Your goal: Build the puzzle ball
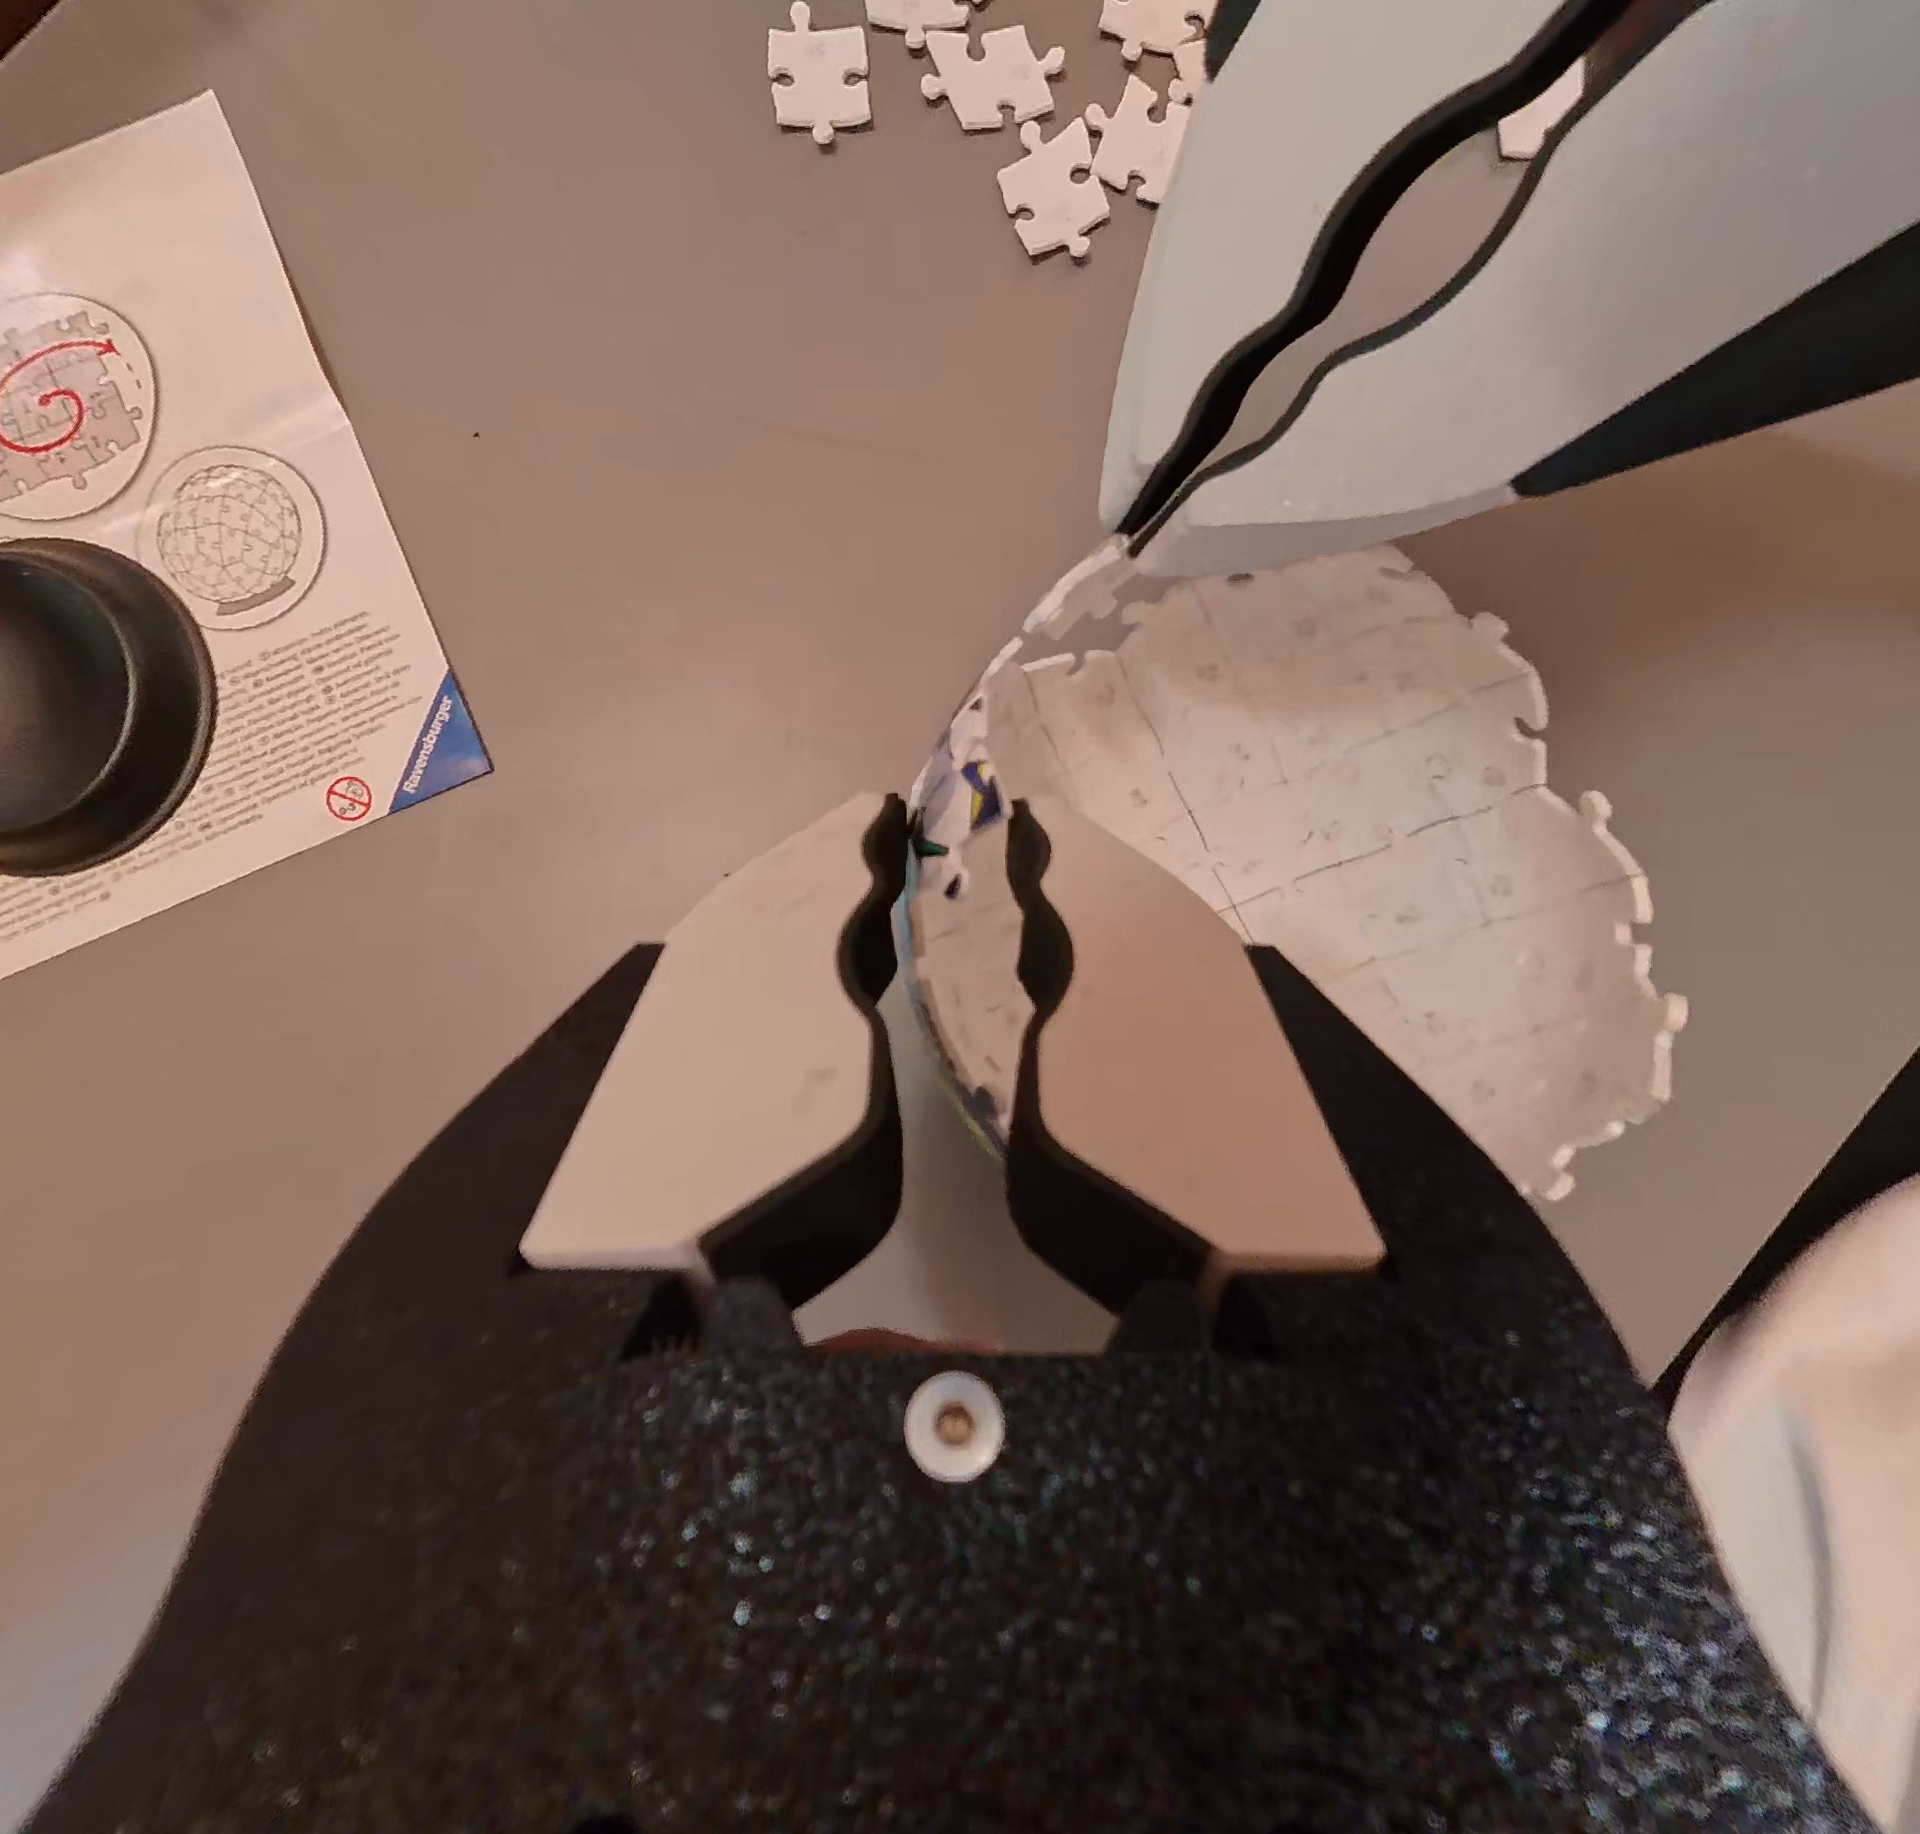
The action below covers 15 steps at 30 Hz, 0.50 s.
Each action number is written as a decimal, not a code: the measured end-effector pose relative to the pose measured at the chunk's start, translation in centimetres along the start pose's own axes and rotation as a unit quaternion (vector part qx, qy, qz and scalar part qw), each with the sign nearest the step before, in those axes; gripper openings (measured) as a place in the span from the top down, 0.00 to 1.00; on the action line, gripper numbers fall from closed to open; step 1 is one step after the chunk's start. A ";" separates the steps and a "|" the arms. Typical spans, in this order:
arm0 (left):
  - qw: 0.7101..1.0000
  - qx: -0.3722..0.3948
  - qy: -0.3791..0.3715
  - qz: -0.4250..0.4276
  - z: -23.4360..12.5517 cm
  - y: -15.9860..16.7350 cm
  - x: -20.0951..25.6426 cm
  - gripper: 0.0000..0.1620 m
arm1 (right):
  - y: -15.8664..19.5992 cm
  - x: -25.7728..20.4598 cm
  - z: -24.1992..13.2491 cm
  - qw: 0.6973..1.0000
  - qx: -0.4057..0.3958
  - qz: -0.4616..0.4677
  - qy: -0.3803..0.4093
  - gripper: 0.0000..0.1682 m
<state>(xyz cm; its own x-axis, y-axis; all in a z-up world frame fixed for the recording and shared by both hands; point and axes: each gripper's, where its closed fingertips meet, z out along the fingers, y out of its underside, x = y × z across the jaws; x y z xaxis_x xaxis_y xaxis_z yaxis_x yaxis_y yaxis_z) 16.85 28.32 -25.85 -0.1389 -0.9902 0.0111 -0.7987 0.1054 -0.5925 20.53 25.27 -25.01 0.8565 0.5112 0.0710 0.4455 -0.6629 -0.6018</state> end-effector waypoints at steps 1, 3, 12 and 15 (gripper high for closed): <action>1.000 0.000 -0.001 0.000 0.0 0.0 0.0 0.89 | -0.1 -0.1 0.0 1.000 0.001 -0.002 -0.001 0.99; 1.000 -0.003 -0.005 0.001 -0.1 0.1 -0.2 0.91 | -0.3 -0.2 0.0 1.000 0.006 -0.007 -0.002 0.99; 1.000 -0.012 -0.016 -0.001 0.0 0.2 -0.3 0.92 | -1.4 -0.2 -0.5 1.000 0.023 -0.016 -0.005 0.99; 1.000 -0.017 -0.017 -0.003 0.0 0.2 -0.4 0.93 | -1.6 -0.2 -0.6 0.999 0.024 -0.019 -0.010 0.99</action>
<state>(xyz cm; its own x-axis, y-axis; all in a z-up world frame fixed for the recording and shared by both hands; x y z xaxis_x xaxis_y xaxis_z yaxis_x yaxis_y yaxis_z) 16.75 28.76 -25.94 -0.1140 -0.9934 -0.0130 -0.8190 0.1013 -0.5648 19.78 25.89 -23.60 0.8342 0.5459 0.0787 0.4635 -0.6165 -0.6364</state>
